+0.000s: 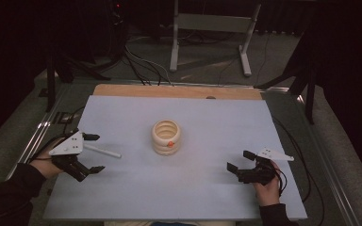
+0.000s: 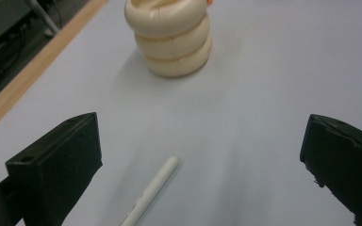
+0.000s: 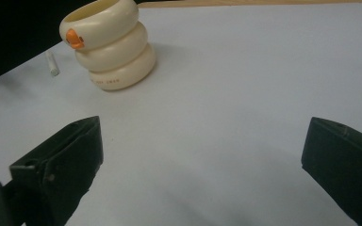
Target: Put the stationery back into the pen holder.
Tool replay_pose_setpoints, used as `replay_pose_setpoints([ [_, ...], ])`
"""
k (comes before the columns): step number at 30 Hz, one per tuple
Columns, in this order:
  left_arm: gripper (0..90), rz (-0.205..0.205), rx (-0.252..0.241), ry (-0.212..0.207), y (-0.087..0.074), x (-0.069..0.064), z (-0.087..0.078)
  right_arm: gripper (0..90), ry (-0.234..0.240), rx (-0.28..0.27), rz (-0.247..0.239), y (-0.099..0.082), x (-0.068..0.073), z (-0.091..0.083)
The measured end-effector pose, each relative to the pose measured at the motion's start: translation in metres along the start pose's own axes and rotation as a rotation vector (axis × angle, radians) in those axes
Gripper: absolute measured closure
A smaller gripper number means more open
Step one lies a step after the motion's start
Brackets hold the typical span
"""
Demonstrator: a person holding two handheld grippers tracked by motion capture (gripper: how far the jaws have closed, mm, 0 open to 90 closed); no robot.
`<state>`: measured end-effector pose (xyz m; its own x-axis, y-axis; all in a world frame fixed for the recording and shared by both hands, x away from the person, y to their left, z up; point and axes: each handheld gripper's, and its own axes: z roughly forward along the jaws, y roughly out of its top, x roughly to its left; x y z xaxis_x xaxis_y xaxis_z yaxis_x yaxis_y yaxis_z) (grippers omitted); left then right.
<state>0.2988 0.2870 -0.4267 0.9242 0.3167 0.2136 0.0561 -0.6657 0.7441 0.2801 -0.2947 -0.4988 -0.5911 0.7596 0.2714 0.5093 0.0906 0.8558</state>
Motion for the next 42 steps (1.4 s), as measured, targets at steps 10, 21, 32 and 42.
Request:
replay_pose_setpoints([
  [10, 1.6, -0.049, 0.181, 0.004, 0.001, 0.016, 0.012, 0.0, 0.015, 0.003, 0.002, 0.0, -0.001, 0.003],
  [21, 2.6, 0.054, 0.342, -0.017, -0.003, 0.026, 0.033, 0.0, 0.013, -0.004, 0.009, 0.0, -0.003, 0.0],
  [32, 10.1, 0.113, 0.461, -0.049, -0.005, 0.033, 0.052, 0.0, 0.015, -0.001, 0.006, 0.0, -0.003, 0.001],
  [42, 26.8, 0.255, 0.526, -0.071, -0.007, 0.035, 0.065, 0.0, 0.016, 0.002, 0.009, 0.0, -0.003, 0.002],
])
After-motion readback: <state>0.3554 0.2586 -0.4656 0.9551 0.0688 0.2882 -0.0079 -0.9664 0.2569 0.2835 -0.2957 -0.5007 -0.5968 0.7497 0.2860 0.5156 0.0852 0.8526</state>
